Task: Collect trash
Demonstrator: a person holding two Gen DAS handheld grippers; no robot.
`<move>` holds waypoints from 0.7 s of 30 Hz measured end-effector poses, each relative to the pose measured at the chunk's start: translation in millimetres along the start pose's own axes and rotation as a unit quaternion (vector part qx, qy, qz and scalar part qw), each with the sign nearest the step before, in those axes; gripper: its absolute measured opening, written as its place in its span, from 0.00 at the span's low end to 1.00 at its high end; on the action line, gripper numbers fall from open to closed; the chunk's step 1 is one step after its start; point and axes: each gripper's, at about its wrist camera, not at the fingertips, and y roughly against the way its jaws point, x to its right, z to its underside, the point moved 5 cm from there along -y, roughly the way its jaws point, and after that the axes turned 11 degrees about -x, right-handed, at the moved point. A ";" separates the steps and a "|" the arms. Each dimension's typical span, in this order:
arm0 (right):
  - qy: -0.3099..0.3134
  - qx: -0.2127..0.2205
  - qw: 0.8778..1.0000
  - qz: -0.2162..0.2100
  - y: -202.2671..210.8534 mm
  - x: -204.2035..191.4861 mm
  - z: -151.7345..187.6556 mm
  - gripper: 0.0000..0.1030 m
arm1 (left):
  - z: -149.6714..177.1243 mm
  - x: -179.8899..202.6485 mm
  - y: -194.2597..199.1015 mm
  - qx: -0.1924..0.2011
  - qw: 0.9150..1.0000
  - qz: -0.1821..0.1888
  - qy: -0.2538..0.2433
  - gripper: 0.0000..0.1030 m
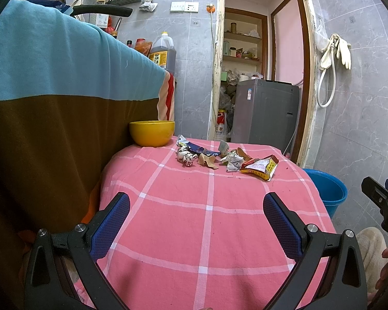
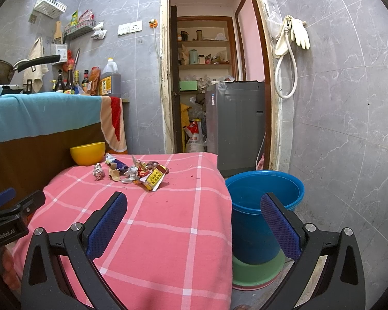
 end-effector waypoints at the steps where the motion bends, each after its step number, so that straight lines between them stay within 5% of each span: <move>1: 0.000 0.000 1.000 0.000 -0.1 0.0 0.0 1.00 | 0.2 0.3 0.3 0.000 1.000 0.000 0.000 0.98; 21: -0.006 -0.009 1.000 -0.006 -7.5 -3.2 4.0 1.00 | 0.1 2.2 -15.1 -0.011 1.000 -0.007 -0.003 0.98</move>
